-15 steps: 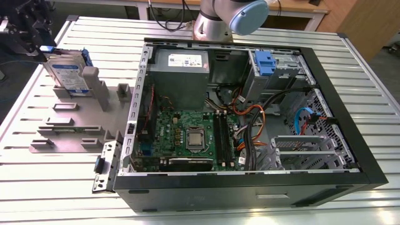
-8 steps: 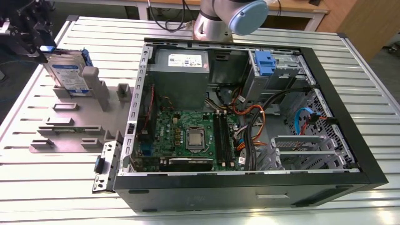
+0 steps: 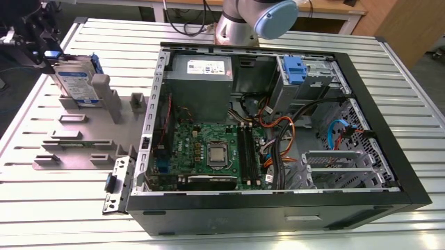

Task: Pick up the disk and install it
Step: 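Pick up the disk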

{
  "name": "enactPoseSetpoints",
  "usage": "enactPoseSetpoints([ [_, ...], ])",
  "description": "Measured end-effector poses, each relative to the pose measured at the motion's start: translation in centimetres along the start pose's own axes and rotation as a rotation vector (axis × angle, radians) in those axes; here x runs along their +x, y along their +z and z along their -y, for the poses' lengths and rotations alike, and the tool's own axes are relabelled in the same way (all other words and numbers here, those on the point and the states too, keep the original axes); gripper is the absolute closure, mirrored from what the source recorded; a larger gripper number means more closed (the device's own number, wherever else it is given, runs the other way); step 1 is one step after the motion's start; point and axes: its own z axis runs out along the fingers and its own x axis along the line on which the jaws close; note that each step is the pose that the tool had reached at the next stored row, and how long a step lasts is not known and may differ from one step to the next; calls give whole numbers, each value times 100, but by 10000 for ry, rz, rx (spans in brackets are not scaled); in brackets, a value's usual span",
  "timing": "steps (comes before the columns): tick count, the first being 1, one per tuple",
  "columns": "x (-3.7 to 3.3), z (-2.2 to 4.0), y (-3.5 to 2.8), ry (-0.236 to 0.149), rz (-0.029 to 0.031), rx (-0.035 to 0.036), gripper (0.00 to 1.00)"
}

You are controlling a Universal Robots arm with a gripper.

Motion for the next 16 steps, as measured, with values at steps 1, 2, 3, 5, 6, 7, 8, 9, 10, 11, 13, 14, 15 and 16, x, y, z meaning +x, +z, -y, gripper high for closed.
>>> enactPoseSetpoints([
  [1, -1, 3, 9, 1, 0, 0, 40],
  [2, 0, 7, 17, 1, 0, 0, 40],
  [3, 0, 16, 22, -1, -1, -4, 40],
  [5, 0, 32, 35, -1, 0, -8, 40],
  [6, -1, 34, 41, 0, 1, -6, 40],
  [7, -1, 35, 46, 0, 0, -7, 40],
  [8, 0, 35, 50, 0, 0, -8, 40],
  [9, 0, 35, 55, -1, 0, -9, 40],
  [10, 0, 35, 64, -1, 0, -8, 40],
  [11, 0, 35, 75, -1, 1, -8, 40],
  [13, 0, 35, 90, -1, 0, -9, 40],
  [14, 1, 35, 92, -1, 0, -11, 40],
  [15, 1, 35, 92, -1, -1, -11, 40],
  [16, 1, 35, 92, -1, -1, -12, 40],
])
